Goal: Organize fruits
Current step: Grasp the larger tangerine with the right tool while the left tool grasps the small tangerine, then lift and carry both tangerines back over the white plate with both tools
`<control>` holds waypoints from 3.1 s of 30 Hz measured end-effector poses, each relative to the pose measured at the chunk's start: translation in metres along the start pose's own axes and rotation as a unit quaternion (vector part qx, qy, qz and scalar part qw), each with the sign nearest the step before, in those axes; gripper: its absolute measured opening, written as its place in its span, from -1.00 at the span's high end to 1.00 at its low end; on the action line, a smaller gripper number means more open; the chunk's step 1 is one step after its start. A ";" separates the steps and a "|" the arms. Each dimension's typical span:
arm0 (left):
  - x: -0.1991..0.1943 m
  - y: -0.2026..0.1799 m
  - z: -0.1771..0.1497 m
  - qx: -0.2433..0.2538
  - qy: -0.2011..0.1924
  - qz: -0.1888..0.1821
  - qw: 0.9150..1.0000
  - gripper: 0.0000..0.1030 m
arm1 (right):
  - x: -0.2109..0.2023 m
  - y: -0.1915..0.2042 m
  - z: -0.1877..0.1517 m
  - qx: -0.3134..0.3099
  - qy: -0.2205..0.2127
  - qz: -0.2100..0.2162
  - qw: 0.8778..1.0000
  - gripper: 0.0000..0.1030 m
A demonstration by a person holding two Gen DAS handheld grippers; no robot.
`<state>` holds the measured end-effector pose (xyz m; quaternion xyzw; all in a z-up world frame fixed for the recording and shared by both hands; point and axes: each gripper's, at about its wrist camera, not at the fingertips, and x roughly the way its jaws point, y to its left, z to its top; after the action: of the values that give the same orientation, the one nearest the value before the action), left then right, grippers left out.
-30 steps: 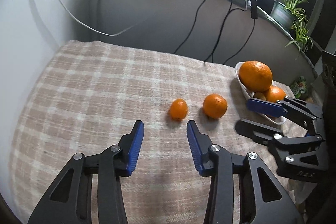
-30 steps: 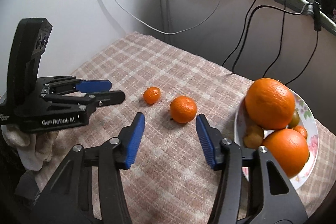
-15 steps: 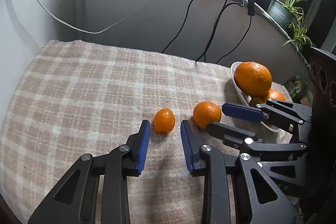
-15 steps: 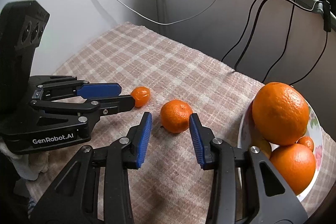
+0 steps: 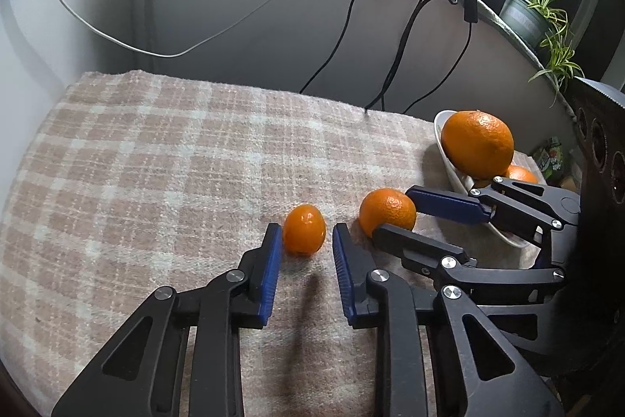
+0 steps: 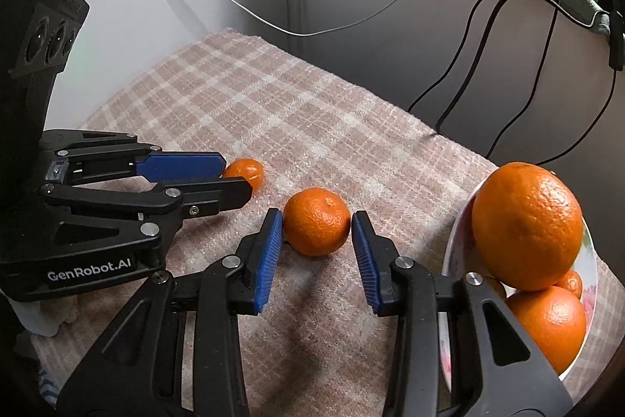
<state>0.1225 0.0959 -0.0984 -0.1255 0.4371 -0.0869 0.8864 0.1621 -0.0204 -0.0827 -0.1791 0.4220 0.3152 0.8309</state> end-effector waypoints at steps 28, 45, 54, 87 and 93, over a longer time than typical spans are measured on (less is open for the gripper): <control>-0.010 -0.003 0.000 0.008 -0.006 0.009 1.000 0.66 | -0.006 0.002 -0.005 -0.011 -0.008 0.001 1.000 0.28; 0.001 -0.012 -0.002 0.037 0.012 0.026 0.999 0.35 | -0.011 -0.001 -0.010 -0.008 -0.006 0.001 1.000 0.28; 0.003 -0.017 -0.004 0.048 0.013 0.023 0.998 0.57 | -0.011 -0.001 -0.012 -0.009 -0.008 0.001 1.000 0.28; -0.028 -0.099 0.027 0.089 -0.043 -0.023 0.995 0.57 | -0.110 -0.093 -0.040 0.083 -0.103 -0.028 0.991 0.29; -0.024 -0.124 0.037 0.107 -0.049 -0.035 0.992 0.57 | -0.118 -0.128 -0.050 0.113 -0.106 -0.048 0.987 0.29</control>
<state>0.1320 -0.0109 -0.0222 -0.0496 0.3769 -0.1578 0.9114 0.1669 -0.1866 -0.0118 -0.0697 0.3554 0.2429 0.8999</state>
